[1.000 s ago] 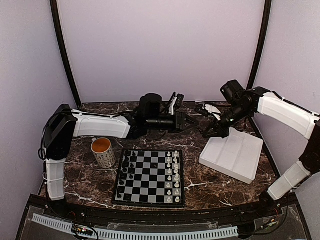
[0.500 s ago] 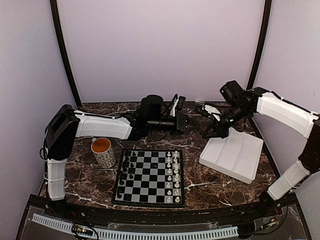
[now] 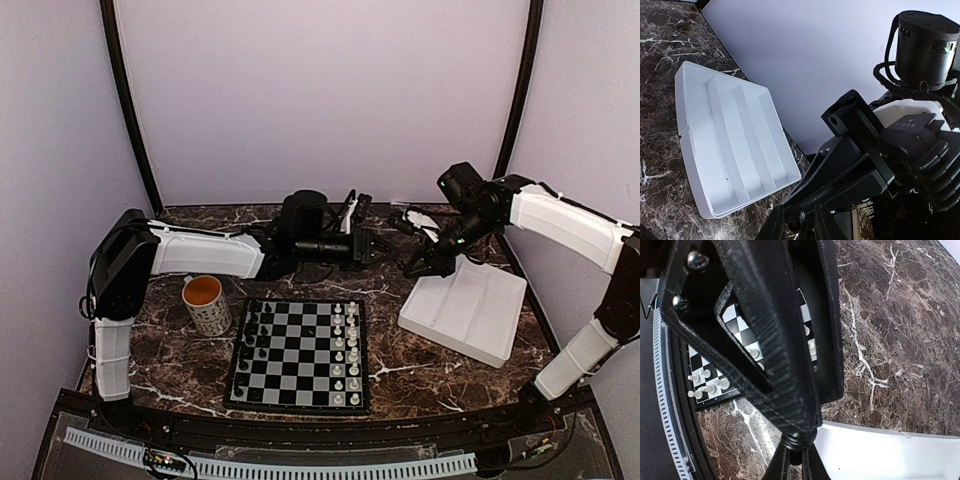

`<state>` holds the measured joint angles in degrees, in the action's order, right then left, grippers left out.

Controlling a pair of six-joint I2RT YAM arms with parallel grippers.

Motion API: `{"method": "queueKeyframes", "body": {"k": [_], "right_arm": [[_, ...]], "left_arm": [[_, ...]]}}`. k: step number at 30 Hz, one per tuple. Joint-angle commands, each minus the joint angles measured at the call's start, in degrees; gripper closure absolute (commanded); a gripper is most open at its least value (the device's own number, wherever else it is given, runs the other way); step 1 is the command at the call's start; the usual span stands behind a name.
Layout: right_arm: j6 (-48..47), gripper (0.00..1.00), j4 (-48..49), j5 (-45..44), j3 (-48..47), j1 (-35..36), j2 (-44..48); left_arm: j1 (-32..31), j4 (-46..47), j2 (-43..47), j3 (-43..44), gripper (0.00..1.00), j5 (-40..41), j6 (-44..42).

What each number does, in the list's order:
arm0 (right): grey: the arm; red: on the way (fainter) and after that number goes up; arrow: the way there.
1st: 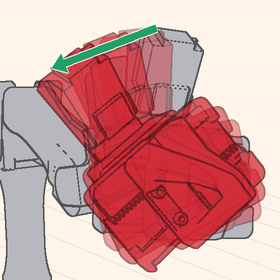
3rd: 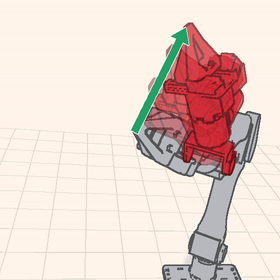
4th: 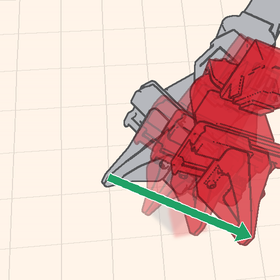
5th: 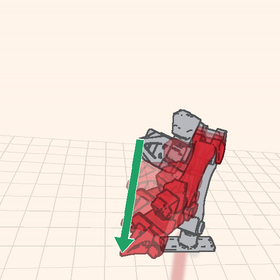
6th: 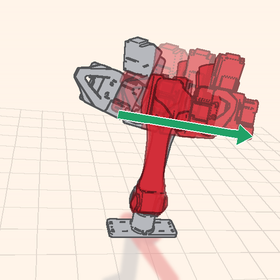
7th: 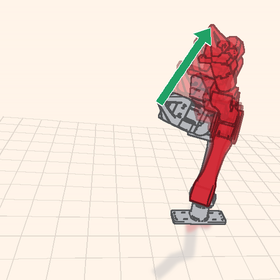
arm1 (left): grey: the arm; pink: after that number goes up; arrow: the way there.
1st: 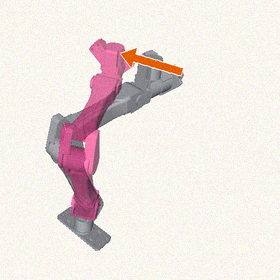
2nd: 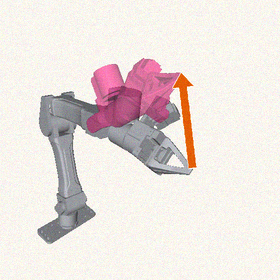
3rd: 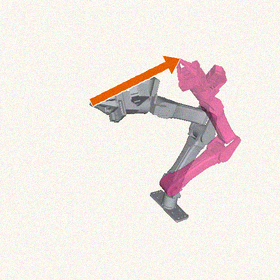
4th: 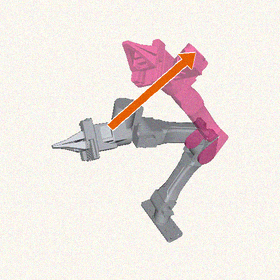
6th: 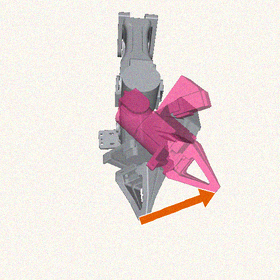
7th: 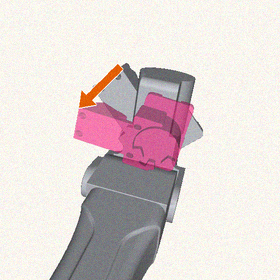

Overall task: Set up the chess pieces on the board
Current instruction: Pick up the pawn from the chess pile.

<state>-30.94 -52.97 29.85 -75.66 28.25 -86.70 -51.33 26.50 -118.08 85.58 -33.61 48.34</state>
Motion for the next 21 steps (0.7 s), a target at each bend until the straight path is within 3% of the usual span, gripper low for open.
{"method": "queueKeyframes", "body": {"k": [1,10,16,21], "right_arm": [[0.5,0.93,-0.2,1.3,-2.0,0.4,-0.5],[0.7,0.93,-0.2,1.6,-2.3,0.4,-0.8],[0.9,0.93,-0.1,1.8,-2.3,0.4,-0.7],[0.8,0.93,0.1,1.9,-1.9,0.4,-0.7]], "left_arm": [[-0.5,-0.7,0.3,2.2,0.77,-0.3,-1.6],[-0.7,-2.0,-0.3,3.2,0.85,-0.5,-2.1],[-0.8,-4.6,-0.6,4.0,0.82,0.6,-3.3],[-0.9,-5.3,-0.8,4.3,0.88,0.9,-3.7]]}}
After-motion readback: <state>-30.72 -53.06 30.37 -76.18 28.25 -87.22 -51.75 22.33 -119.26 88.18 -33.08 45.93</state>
